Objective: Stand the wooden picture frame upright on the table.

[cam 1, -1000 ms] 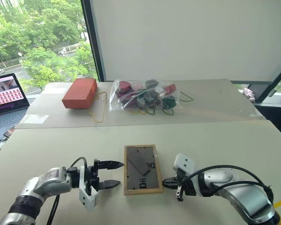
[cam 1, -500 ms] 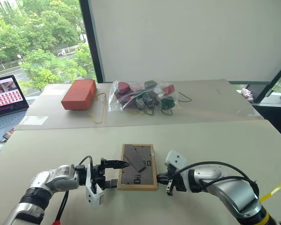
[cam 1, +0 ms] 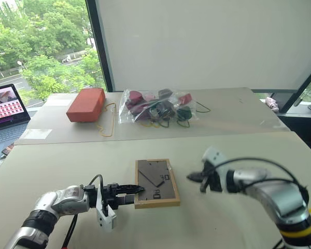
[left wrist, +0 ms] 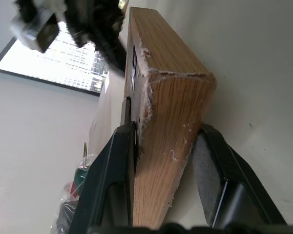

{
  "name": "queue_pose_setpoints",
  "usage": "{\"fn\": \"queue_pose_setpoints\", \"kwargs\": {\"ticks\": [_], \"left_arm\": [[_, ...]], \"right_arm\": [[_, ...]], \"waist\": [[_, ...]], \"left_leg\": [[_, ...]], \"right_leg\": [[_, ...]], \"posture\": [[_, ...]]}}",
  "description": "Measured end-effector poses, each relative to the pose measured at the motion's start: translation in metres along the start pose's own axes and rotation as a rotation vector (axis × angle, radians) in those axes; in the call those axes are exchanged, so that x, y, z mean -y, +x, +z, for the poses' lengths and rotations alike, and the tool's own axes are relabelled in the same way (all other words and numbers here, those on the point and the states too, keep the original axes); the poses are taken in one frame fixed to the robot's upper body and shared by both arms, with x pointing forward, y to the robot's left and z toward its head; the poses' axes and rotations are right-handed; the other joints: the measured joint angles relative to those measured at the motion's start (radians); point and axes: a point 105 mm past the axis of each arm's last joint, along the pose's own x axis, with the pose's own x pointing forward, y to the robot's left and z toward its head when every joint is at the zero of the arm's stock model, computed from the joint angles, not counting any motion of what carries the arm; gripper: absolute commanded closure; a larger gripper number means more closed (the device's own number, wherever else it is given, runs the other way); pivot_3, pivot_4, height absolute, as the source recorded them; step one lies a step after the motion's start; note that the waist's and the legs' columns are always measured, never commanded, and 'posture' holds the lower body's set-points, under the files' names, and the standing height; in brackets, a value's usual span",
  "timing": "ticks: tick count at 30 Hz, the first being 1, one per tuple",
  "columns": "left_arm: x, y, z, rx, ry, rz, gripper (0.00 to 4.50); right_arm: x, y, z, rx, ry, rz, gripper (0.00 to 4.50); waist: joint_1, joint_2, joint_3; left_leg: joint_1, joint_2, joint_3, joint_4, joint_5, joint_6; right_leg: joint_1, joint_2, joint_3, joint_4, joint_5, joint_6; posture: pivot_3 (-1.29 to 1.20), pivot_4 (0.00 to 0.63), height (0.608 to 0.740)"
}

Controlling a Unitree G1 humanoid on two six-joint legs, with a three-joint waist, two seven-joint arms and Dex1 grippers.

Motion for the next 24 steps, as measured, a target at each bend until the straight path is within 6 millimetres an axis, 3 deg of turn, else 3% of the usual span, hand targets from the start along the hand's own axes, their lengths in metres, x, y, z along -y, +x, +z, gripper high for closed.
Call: {"fn": "queue_pose_setpoints", "kwargs": {"ticks": [2,6,11,15,24], "left_arm": [[0.0,0.001,0.001,0.002,-0.001,0.004,3.27],[-0.001,0.003,0.001,0.004,0.0,0.009,3.27],[0.0,0.005,0.002,0.01,-0.004,0.011,3.27],[0.0,0.007,0.001,0.004,-0.007,0.018,3.27],[0.0,0.009,0.003,0.0,-0.008,0.023,3.27]], "right_arm": [[0.0,0.009,0.02,0.053,0.016,0.035,2.98],[-0.029,0.04,0.044,0.075,0.093,0.245,1.57],[-0.042,0.062,0.046,-0.012,0.114,0.358,0.01],[-0.051,0.077,0.029,-0.108,0.16,0.452,0.01],[-0.067,0.072,0.031,-0.089,0.194,0.629,0.01]], "waist": [[0.0,0.0,0.0],[0.001,0.0,0.0],[0.002,0.0,0.0],[-0.001,0.0,0.0],[-0.002,0.001,0.0]], "left_leg": [[0.0,0.0,0.0,0.0,0.0,0.0],[-0.002,0.0,-0.001,0.0,0.0,0.0],[-0.003,-0.001,-0.001,0.0,0.0,0.0],[-0.003,-0.001,-0.001,0.001,0.0,0.0],[-0.003,-0.001,-0.001,0.001,0.0,0.0]], "right_leg": [[0.0,0.0,0.0,0.0,0.0,0.0],[-0.002,0.0,0.0,0.004,0.0,0.0],[-0.003,-0.001,-0.001,0.007,0.0,0.0],[-0.004,-0.001,-0.001,0.008,0.0,0.0],[-0.004,-0.001,-0.001,0.008,0.0,0.0]], "posture": [[0.0,0.15,0.74],[0.0,0.15,0.74],[0.0,0.15,0.74],[0.0,0.15,0.74],[0.0,0.15,0.74]]}}
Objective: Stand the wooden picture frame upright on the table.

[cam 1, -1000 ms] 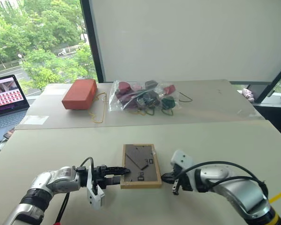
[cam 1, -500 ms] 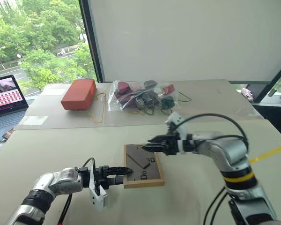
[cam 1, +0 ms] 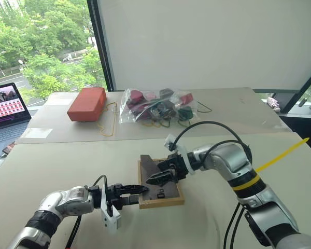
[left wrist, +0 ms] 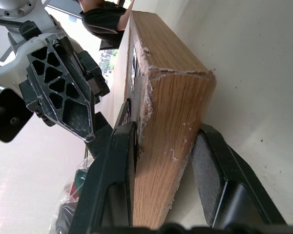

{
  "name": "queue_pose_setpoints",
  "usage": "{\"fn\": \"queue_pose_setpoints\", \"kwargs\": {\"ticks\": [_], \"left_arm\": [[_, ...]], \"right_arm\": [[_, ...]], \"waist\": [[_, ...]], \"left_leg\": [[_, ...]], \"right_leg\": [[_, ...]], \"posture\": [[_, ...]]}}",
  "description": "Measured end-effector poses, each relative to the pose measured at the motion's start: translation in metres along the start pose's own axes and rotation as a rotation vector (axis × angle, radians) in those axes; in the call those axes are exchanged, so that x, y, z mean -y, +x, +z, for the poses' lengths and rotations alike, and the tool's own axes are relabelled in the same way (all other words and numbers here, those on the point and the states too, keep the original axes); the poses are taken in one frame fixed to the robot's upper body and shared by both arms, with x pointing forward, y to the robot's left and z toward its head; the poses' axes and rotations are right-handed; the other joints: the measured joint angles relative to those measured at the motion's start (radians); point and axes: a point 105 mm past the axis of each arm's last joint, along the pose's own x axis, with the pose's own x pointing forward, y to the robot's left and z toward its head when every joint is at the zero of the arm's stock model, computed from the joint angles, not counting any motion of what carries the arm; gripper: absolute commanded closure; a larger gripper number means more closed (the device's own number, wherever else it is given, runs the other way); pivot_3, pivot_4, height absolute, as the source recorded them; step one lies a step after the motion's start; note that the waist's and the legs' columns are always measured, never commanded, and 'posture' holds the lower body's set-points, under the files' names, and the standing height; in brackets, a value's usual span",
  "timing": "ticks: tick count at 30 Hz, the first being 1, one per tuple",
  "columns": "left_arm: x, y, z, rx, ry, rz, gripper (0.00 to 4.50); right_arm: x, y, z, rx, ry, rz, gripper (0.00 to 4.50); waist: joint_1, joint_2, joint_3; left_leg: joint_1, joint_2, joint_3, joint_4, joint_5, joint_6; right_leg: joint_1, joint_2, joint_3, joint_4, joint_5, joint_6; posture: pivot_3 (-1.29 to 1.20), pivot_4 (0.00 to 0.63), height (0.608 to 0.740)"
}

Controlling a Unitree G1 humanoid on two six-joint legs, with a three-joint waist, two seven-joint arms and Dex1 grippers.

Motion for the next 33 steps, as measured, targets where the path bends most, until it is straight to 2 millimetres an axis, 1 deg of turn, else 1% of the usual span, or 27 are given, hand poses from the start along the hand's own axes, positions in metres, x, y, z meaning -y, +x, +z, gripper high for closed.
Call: {"fn": "queue_pose_setpoints", "kwargs": {"ticks": [3,6,12,14,17,19,21,22,23,25,26,27,28,29,30,31,32,33], "left_arm": [[-0.001,0.001,0.001,-0.001,0.005,0.004,3.27],[-0.001,0.003,0.004,0.01,0.007,0.004,3.27],[0.001,0.007,0.009,0.035,0.01,-0.006,3.27],[0.001,0.007,0.009,0.032,0.006,-0.002,3.27],[0.0,0.007,0.009,0.029,0.002,0.001,3.27],[0.0,0.008,0.008,0.025,-0.001,0.003,3.27],[0.0,0.008,0.008,0.023,-0.003,0.006,3.27],[0.0,0.006,0.009,0.02,-0.009,0.007,3.27],[0.0,0.006,0.008,0.019,-0.006,0.006,3.27],[0.0,0.005,0.007,0.014,-0.007,0.003,3.27],[-0.001,0.005,0.007,0.014,-0.005,0.004,3.27],[-0.001,0.006,0.007,0.014,-0.006,0.004,3.27],[-0.001,0.005,0.007,0.013,-0.008,0.002,3.27],[-0.001,0.005,0.007,0.011,-0.01,0.003,3.27],[-0.002,0.004,0.006,0.009,-0.013,0.005,3.27],[-0.002,0.004,0.005,0.004,-0.017,0.008,3.27],[-0.002,0.003,0.005,0.0,-0.019,0.009,3.27],[-0.003,0.003,0.004,-0.002,-0.022,0.009,3.27]], "right_arm": [[-0.011,-0.003,0.013,0.075,0.009,0.067,0.01],[-0.014,-0.011,0.014,0.109,0.005,0.072,0.01],[-0.016,-0.023,0.004,0.109,-0.013,0.043,0.01],[-0.011,-0.034,-0.003,0.072,-0.035,-0.027,0.01],[-0.003,-0.041,-0.009,0.055,-0.032,-0.087,0.01],[0.011,-0.061,-0.025,0.027,-0.003,-0.205,0.01],[0.021,-0.087,-0.032,0.02,-0.02,-0.328,0.01],[0.025,-0.101,-0.031,0.023,-0.057,-0.396,0.01],[0.025,-0.108,-0.03,0.029,-0.099,-0.434,0.01],[0.023,-0.118,-0.032,0.008,-0.225,-0.498,0.01],[0.021,-0.121,-0.036,-0.019,-0.306,-0.527,0.01],[0.018,-0.123,-0.046,-0.08,-0.424,-0.558,0.01],[0.014,-0.122,-0.06,-0.167,-0.56,-0.565,0.01],[0.011,-0.118,-0.07,-0.23,-0.674,-0.553,0.01],[0.007,-0.112,-0.079,-0.29,-0.8,-0.528,0.01],[0.0,-0.1,-0.09,-0.333,-0.918,-0.475,0.01],[-0.005,-0.09,-0.095,-0.341,-0.996,-0.437,0.01],[-0.01,-0.082,-0.093,-0.326,-1.084,-0.42,0.01]], "waist": [[0.002,0.0,0.0],[0.001,0.0,0.0],[-0.005,0.0,0.0],[-0.004,0.0,0.0],[-0.006,0.0,0.0],[-0.003,0.0,0.0],[0.0,0.0,0.0],[0.0,0.0,0.0],[-0.004,0.0,0.0],[-0.006,0.0,0.0],[-0.003,0.0,0.0],[-0.001,0.0,0.0],[0.0,0.0,0.0],[-0.001,0.0,0.0],[-0.003,0.0,0.0],[-0.006,0.0,0.0],[-0.008,0.0,0.0],[-0.01,0.0,0.0]], "left_leg": [[-0.001,0.0,0.0,0.0,0.0,0.0],[-0.002,0.0,0.0,0.0,0.0,0.0],[-0.002,0.0,0.0,-0.001,0.0,0.0],[-0.001,0.0,0.0,-0.001,0.0,0.0],[-0.001,0.0,0.0,-0.001,0.0,0.0],[-0.001,0.0,0.001,0.0,0.0,0.0],[-0.001,0.0,0.001,0.0,0.0,0.0],[-0.001,0.0,0.001,0.0,0.0,0.0],[-0.001,0.001,0.001,0.0,0.0,0.0],[0.0,0.001,0.001,-0.001,0.0,0.0],[0.0,0.001,0.001,-0.001,0.0,0.0],[0.0,0.001,0.002,-0.001,0.0,0.0],[0.0,0.001,0.002,-0.001,0.0,0.0],[0.0,0.001,0.003,-0.001,0.0,0.0],[0.0,0.001,0.004,-0.001,0.0,0.0],[0.002,0.001,0.004,-0.001,0.0,0.0],[0.002,0.001,0.004,-0.001,0.0,0.0],[0.003,0.001,0.004,-0.001,0.0,0.0]], "right_leg": [[0.0,0.0,0.0,0.0,0.0,0.0],[-0.002,0.0,0.0,0.0,0.0,0.0],[-0.003,0.0,0.0,0.0,0.0,0.0],[-0.002,0.0,0.0,0.0,0.0,0.0],[-0.002,0.0,0.0,0.0,0.0,0.0],[-0.002,0.0,0.0,0.0,0.0,0.0],[-0.002,-0.001,0.0,0.0,0.0,0.0],[-0.002,-0.001,0.0,0.0,0.0,0.0],[-0.002,0.0,0.0,0.0,0.0,0.0],[-0.002,0.0,0.0,0.0,0.0,0.0],[-0.002,0.0,0.0,-0.001,-0.001,0.0],[-0.002,0.0,0.0,-0.002,-0.001,0.0],[-0.001,0.0,0.0,-0.004,-0.001,0.001],[0.0,-0.001,0.0,-0.007,-0.001,0.001],[0.0,-0.001,0.001,-0.007,-0.001,0.001],[0.0,0.0,0.001,-0.007,-0.001,0.001],[0.001,0.0,0.002,-0.007,-0.001,0.001],[0.001,0.0,0.002,-0.007,-0.001,0.001]], "posture": [[0.0,0.15,0.74],[0.0,0.15,0.74],[0.0,0.15,0.74],[0.0,0.15,0.74],[0.0,0.15,0.74],[0.0,0.15,0.74],[0.0,0.15,0.74],[0.0,0.15,0.74],[0.0,0.15,0.74],[0.0,0.15,0.74],[0.0,0.15,0.74],[0.0,0.15,0.74],[0.0,0.15,0.74],[0.0,0.15,0.74],[0.0,0.15,0.74],[0.0,0.15,0.74],[0.0,0.15,0.74],[0.0,0.15,0.74]]}}
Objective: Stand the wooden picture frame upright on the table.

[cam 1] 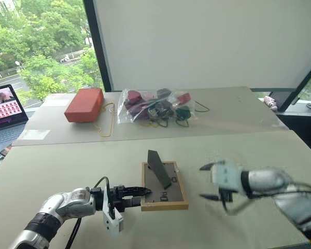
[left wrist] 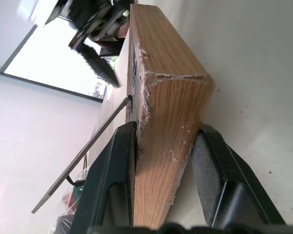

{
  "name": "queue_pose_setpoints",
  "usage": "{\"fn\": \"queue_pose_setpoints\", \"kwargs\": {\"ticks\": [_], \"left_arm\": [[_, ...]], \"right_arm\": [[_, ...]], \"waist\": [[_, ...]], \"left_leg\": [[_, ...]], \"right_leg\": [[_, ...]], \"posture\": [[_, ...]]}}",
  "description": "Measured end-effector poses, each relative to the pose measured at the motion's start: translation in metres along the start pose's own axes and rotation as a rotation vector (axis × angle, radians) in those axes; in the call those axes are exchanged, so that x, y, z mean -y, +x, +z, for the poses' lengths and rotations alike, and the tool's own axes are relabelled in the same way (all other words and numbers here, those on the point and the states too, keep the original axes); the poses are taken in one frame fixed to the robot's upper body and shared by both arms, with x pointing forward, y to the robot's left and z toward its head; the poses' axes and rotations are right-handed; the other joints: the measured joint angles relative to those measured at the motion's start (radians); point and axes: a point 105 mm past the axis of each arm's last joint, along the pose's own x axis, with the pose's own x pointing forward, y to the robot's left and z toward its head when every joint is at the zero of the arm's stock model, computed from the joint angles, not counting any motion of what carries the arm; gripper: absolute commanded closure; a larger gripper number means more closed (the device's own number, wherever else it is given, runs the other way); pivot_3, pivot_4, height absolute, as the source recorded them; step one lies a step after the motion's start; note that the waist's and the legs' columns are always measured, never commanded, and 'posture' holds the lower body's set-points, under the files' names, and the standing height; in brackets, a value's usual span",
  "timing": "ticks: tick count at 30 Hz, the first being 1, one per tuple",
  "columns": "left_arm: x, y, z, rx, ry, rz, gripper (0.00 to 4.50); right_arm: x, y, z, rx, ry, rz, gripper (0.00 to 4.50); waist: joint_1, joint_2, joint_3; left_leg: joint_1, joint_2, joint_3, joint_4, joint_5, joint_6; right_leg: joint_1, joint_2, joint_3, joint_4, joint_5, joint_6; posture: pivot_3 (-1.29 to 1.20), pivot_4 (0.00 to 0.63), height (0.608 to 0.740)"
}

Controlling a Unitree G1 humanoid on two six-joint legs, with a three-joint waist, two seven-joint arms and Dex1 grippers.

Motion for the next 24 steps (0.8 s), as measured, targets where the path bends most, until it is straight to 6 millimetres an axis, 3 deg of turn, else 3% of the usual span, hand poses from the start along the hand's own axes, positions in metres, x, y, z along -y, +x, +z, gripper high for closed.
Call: {"fn": "queue_pose_setpoints", "kwargs": {"ticks": [5,8,9,11,12,17,19,24], "left_arm": [[-0.002,0.0,-0.001,-0.002,-0.006,0.001,3.27],[-0.005,0.0,-0.001,-0.003,-0.01,0.012,3.27],[-0.005,0.0,-0.002,-0.006,-0.012,0.013,3.27],[-0.007,-0.001,-0.004,-0.017,-0.021,0.021,3.27],[-0.008,-0.001,-0.004,-0.022,-0.025,0.026,3.27],[-0.014,-0.003,-0.007,-0.04,-0.045,0.071,3.27],[-0.016,-0.004,-0.008,-0.049,-0.061,0.093,2.37],[-0.01,-0.007,-0.014,-0.104,-0.095,0.067,0.59]], "right_arm": [[0.014,0.017,0.04,0.157,-0.293,-0.176,0.01],[0.017,0.021,0.043,0.172,-0.334,-0.22,0.01],[0.017,0.023,0.043,0.172,-0.342,-0.227,0.52],[0.017,0.025,0.042,0.173,-0.34,-0.232,0.92],[0.016,0.026,0.042,0.172,-0.342,-0.231,1.48],[0.021,0.022,0.043,0.19,-0.35,-0.288,2.85],[0.024,0.021,0.045,0.193,-0.364,-0.31,3.14],[0.026,0.022,0.049,0.214,-0.352,-0.329,3.24]], "waist": [[0.004,-0.001,0.0],[0.009,-0.001,0.0],[0.009,-0.001,0.0],[0.009,0.0,0.0],[0.009,0.0,0.0],[0.007,0.0,0.0],[0.009,0.0,0.0],[0.009,0.0,0.0]], "left_leg": [[0.002,0.0,0.0,0.0,0.0,0.0],[0.002,0.0,0.0,0.0,0.0,0.0],[0.002,0.0,0.0,0.0,0.0,0.0],[0.002,0.0,0.0,0.0,0.0,0.0],[0.002,0.0,0.0,0.0,0.0,0.0],[0.004,0.0,0.0,0.0,0.0,0.0],[0.007,0.0,0.0,-0.001,0.0,0.0],[0.015,0.0,0.0,-0.002,-0.001,0.002]], "right_leg": [[0.003,0.001,0.0,0.0,0.0,0.0],[0.002,0.001,0.0,-0.002,0.0,-0.001],[0.002,0.001,0.0,-0.002,0.0,-0.001],[0.002,0.001,0.0,-0.002,0.0,-0.001],[0.002,0.001,0.0,-0.002,0.0,-0.001],[0.004,0.001,0.0,-0.001,0.0,-0.001],[0.007,0.001,0.0,-0.001,0.0,-0.001],[0.018,0.001,0.0,-0.005,-0.001,0.0]], "posture": [[0.0,0.15,0.74],[0.0,0.15,0.74],[0.0,0.15,0.74],[0.0,0.15,0.74],[0.0,0.15,0.74],[0.0,0.15,0.74],[0.0,0.15,0.74],[0.0,0.15,0.74]]}}
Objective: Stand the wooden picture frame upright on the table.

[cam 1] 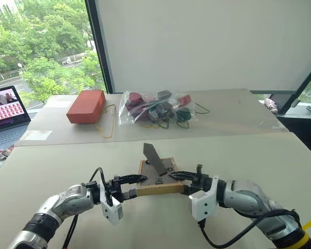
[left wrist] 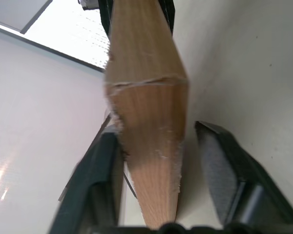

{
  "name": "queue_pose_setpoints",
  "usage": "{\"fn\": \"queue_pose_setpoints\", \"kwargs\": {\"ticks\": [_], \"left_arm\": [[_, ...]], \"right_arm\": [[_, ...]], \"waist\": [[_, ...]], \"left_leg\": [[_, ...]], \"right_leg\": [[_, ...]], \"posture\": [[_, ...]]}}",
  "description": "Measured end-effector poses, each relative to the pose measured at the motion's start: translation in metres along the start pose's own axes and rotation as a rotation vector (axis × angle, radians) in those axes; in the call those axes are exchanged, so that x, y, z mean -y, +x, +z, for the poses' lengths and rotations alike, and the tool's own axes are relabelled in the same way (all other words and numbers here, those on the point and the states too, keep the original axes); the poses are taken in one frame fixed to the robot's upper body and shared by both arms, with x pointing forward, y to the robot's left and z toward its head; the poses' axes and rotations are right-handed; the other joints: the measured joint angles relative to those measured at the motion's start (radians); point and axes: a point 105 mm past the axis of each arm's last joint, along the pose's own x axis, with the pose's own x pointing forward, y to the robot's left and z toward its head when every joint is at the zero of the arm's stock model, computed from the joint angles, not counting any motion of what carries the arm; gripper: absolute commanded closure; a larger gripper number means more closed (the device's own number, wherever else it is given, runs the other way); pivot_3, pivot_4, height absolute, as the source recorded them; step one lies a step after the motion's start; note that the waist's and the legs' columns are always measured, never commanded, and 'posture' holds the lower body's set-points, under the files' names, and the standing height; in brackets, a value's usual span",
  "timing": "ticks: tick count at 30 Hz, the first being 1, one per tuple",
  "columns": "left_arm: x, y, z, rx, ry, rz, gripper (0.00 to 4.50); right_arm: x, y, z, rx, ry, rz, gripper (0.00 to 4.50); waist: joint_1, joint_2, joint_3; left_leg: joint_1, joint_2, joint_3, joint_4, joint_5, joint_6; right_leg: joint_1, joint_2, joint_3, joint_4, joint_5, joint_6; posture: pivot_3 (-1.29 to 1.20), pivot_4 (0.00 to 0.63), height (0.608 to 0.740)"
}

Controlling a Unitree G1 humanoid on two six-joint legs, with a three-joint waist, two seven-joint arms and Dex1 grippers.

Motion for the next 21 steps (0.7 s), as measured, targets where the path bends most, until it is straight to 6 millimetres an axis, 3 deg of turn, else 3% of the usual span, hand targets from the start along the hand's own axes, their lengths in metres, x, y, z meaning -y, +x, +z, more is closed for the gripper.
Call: {"fn": "queue_pose_setpoints", "kwargs": {"ticks": [1,4,6,9,12,14,16,18,21], "left_arm": [[0.0,-0.001,-0.002,-0.022,-0.021,0.014,0.21],[-0.004,-0.012,-0.014,-0.147,-0.13,0.116,0.21],[-0.009,-0.025,-0.021,-0.232,-0.202,0.208,0.21],[-0.013,-0.041,-0.023,-0.322,-0.265,0.292,0.21],[0.002,-0.043,-0.015,-0.357,-0.331,0.298,0.21],[0.013,-0.041,-0.008,-0.37,-0.382,0.302,0.21],[0.014,-0.04,-0.008,-0.385,-0.403,0.313,0.21],[0.009,-0.039,-0.009,-0.39,-0.397,0.327,0.21],[0.003,-0.04,-0.008,-0.389,-0.379,0.343,0.21]], "right_arm": [[0.002,0.0,0.0,0.002,0.017,-0.007,3.24],[0.013,0.0,-0.005,-0.002,0.164,-0.028,3.24],[0.033,-0.003,-0.013,-0.015,0.297,-0.067,3.24],[0.078,-0.013,-0.028,-0.032,0.506,-0.151,3.24],[0.13,-0.021,-0.038,-0.023,0.748,-0.21,3.24],[0.148,-0.029,-0.042,-0.032,0.883,-0.196,3.24],[0.142,-0.025,-0.044,-0.033,1.083,-0.083,3.24],[0.124,-0.017,-0.046,-0.049,1.276,0.047,3.24],[0.104,-0.01,-0.043,-0.059,1.412,0.19,3.24]], "waist": [[-0.002,0.0,0.0],[-0.008,0.0,0.001],[-0.01,0.001,0.004],[-0.002,0.002,0.006],[-0.003,0.007,0.01],[0.007,0.007,0.01],[0.011,0.007,0.01],[0.01,0.007,0.01],[0.005,0.007,0.01]], "left_leg": [[0.0,0.0,0.0,0.0,0.0,0.0],[-0.001,0.001,0.0,0.0,0.0,0.0],[-0.003,0.001,-0.001,0.0,0.0,0.0],[-0.003,0.001,-0.002,0.0,0.0,0.0],[-0.005,0.001,-0.001,-0.001,0.0,0.001],[-0.007,0.001,-0.003,-0.003,-0.001,0.002],[-0.014,0.001,-0.003,-0.001,-0.001,0.002],[-0.021,0.001,-0.003,0.001,-0.001,0.002],[-0.021,0.0,-0.003,0.001,-0.001,0.002]], "right_leg": [[0.0,0.0,0.0,0.0,0.0,0.0],[-0.002,0.0,0.0,0.001,0.0,-0.001],[-0.003,0.0,0.0,0.001,0.0,-0.001],[-0.004,0.0,-0.001,0.0,0.0,-0.001],[-0.007,0.0,0.001,0.001,0.0,-0.001],[-0.009,0.0,-0.003,0.001,-0.001,-0.002],[-0.016,0.0,-0.002,0.002,-0.001,-0.003],[-0.022,0.0,-0.003,0.006,0.0,-0.003],[-0.022,-0.001,-0.003,0.008,0.0,-0.003]], "posture": [[0.0,0.15,0.74],[0.0,0.15,0.74],[0.0,0.15,0.74],[0.0,0.15,0.74],[0.0,0.15,0.74],[0.0,0.15,0.74],[0.0,0.15,0.74],[0.0,0.15,0.74],[0.0,0.15,0.74]]}}
